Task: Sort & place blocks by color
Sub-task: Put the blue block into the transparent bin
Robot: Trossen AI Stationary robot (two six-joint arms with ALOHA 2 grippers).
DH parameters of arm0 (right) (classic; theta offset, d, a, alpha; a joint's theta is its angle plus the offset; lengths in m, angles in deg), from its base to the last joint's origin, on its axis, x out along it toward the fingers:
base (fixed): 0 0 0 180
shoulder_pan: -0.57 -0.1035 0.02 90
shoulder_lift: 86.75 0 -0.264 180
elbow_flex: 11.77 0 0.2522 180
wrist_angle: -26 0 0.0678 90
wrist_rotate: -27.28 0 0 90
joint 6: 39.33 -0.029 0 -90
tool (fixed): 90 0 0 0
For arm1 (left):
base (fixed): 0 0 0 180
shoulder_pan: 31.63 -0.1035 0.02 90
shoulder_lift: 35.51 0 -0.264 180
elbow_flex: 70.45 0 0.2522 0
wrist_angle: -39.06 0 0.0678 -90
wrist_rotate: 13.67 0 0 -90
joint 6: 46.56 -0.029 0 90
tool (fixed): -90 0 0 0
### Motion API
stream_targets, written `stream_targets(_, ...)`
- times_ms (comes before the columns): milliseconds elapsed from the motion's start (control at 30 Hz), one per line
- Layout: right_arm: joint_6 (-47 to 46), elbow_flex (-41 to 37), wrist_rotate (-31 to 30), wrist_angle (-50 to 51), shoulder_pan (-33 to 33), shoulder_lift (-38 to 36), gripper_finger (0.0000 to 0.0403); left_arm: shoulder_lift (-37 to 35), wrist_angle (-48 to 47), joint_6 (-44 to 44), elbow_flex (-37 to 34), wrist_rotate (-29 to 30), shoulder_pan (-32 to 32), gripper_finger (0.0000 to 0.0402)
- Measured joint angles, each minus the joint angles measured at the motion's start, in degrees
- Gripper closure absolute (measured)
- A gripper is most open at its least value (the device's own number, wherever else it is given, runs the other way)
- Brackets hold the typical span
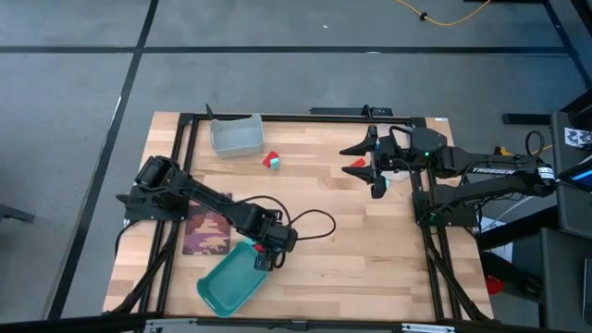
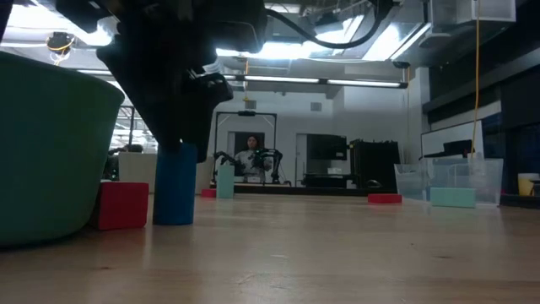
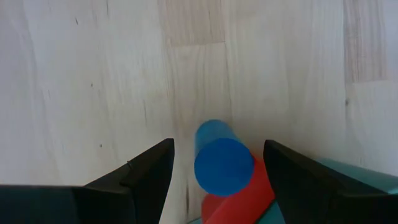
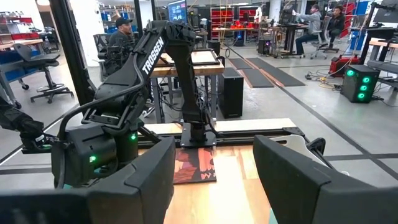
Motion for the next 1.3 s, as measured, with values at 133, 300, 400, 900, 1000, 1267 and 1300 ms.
stream_targets(133, 0.0, 0.0, 0.0, 0.0, 0.0, 0.0, 0.0183, 0.67, -0.29, 0.02, -0.06, -0.64, 0.0, 0.0159)
stream_targets(300, 0.0, 0.0, 0.02, -0.01, 0.0, 0.0, 0.0183, 1.92, 0.08, 0.0, -0.14, -1.17, 0.01, 0.0159)
stream_targets(400, 0.0, 0.0, 0.02, 0.0, 0.0, 0.0, 0.0183, 1.71, 0.88, 0.22, -0.05, -0.56, 0.0, 0.0159)
stream_targets(900, 0.0, 0.0, 0.04, -0.02, 0.0, 0.0, 0.0183, 1.71, -0.29, -0.25, -0.04, 0.73, 0.0, 0.0244)
stream_targets(1000, 0.0, 0.0, 0.04, -0.02, 0.0, 0.0, 0.0183, 1.69, -0.24, -1.08, -0.04, 0.07, 0.0, 0.0269)
stream_targets(1267, 0.0, 0.0, 0.04, -0.02, 0.0, 0.0, 0.0183, 1.27, -1.57, -2.44, -0.02, -0.47, -0.31, 0.0276)
stream_targets(1300, 0.0, 0.0, 0.05, -0.02, 0.0, 0.0, 0.0183, 0.71, -2.94, -3.34, -0.04, -0.59, -0.52, 0.0276)
